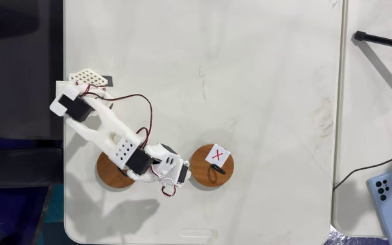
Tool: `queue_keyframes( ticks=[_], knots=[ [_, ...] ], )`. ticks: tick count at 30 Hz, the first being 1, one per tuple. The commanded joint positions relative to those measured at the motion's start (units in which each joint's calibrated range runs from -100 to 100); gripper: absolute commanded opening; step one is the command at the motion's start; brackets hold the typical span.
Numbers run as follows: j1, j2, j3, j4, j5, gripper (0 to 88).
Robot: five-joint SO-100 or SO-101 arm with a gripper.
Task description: Pick the lid with the red cross and place it on the side.
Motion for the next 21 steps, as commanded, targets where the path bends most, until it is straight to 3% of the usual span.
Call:
queue_keyframes(
  ticks=[1, 10, 14, 21],
  knots=[
    [0.53, 0.78, -2.1, 0.31, 0.74, 4.3],
    [3.16, 14.16, -15.16, 0.31, 0.93, 4.3],
    [4.13, 20.97, -26.13, 1.16, 3.67, 4.4],
    [3.76, 22.93, -32.84, 16.73, 9.82, 4.4]
  ],
)
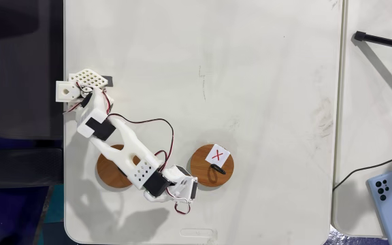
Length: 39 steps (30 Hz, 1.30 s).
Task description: Pick the lid with the red cross and place it on the side.
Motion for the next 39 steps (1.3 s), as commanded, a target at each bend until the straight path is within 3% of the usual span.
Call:
queue_keyframes(
  ticks=[1, 9, 21, 39],
  knots=[
    [0.24, -0.19, -3.26, 6.48, 3.55, 4.4],
    [-0.43, -0.27, -3.35, 10.76, 7.95, 4.4],
    [-13.56, -0.7, -3.35, 11.1, 11.27, 4.4],
    [-13.79, 4.76, -3.44, 13.58, 14.2, 7.5]
  ],
)
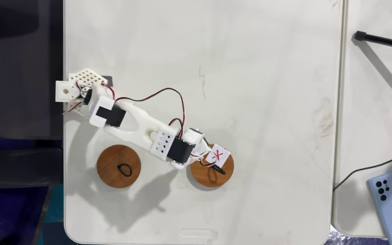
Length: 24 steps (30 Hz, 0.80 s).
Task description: Pick the lid with the red cross and place it on the side.
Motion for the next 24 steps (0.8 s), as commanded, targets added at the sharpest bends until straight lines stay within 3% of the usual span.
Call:
queue_keyframes(
  ticks=[1, 24],
  knots=[
    [-0.02, 1.99, -1.92, 0.34, 0.36, 7.5],
    [2.83, 11.28, -22.5, 0.17, 1.33, 7.5]
  ],
)
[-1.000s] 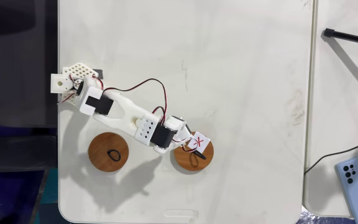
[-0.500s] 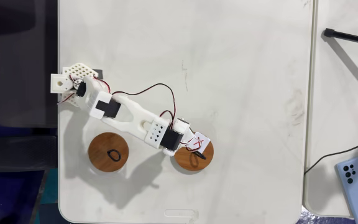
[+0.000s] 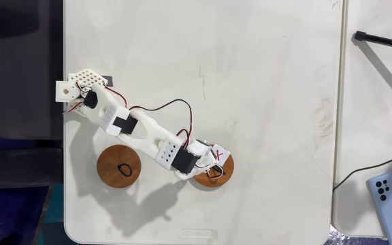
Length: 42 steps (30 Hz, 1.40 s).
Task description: Pick the lid with the red cross and place it on the side.
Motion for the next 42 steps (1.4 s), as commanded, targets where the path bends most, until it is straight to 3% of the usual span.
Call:
queue_keyframes(
  ticks=[1, 19, 42],
  knots=[
    [-0.02, -0.23, -1.82, 0.17, 0.35, 7.5],
    [0.06, 3.26, -1.82, -10.69, 0.35, 7.5],
    [-0.02, 7.09, -1.82, -10.95, 0.44, 9.5]
  ],
)
